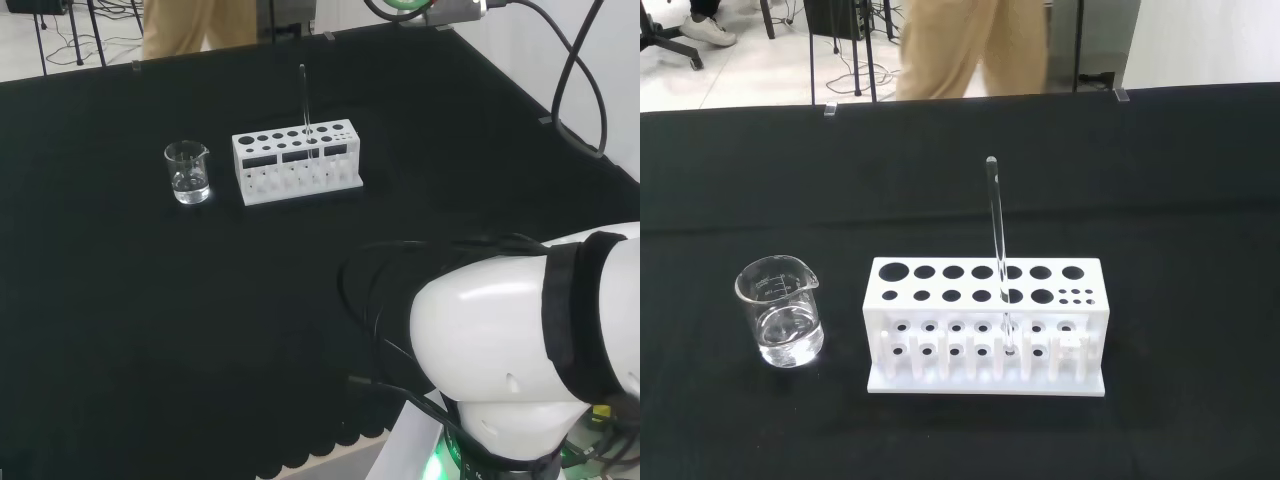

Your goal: Take the glass rod from the white test tube rack.

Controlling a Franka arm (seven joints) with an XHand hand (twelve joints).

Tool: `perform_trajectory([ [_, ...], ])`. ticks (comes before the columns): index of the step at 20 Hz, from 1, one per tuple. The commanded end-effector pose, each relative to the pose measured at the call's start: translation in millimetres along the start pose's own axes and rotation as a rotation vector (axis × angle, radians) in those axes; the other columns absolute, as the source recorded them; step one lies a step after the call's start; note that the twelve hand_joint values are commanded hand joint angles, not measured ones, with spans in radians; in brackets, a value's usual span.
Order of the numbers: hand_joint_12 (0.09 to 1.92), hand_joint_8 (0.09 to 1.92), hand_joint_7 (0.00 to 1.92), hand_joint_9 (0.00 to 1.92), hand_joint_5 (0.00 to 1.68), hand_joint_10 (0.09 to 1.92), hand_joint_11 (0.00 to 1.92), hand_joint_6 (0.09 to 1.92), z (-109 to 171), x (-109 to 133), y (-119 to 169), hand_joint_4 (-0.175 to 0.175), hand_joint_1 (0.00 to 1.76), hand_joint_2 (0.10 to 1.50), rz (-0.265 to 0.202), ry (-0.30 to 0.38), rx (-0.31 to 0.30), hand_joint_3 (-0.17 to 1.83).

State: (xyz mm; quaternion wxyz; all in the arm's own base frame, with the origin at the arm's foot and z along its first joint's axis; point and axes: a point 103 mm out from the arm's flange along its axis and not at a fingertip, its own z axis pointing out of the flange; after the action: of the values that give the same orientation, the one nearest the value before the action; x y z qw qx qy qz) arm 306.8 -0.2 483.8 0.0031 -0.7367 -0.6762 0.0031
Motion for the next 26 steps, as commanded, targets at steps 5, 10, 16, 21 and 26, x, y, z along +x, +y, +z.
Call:
perform_trajectory([
  [5,0.17,0.09,0.13,0.19,0.01,0.22,0.36,0.09,8,2,10,-0.116,0.74,0.73,-0.003,-0.009,0.003,0.46],
  [10,1.14,0.31,0.02,0.01,0.0,0.65,0.01,0.09,16,-1,29,-0.112,0.72,0.74,-0.003,-0.001,0.013,0.43],
  [16,1.25,0.47,0.0,0.0,0.0,0.77,0.0,0.09,25,-10,68,-0.113,0.69,0.76,-0.018,0.014,0.02,0.45],
  [21,1.3,0.52,0.0,0.0,0.0,0.83,0.0,0.09,37,-13,102,-0.117,0.67,0.77,-0.03,0.027,0.039,0.45],
  [26,1.32,0.58,0.0,0.02,0.0,0.84,0.0,0.09,52,-16,137,-0.12,0.66,0.77,-0.01,0.002,0.056,0.46],
])
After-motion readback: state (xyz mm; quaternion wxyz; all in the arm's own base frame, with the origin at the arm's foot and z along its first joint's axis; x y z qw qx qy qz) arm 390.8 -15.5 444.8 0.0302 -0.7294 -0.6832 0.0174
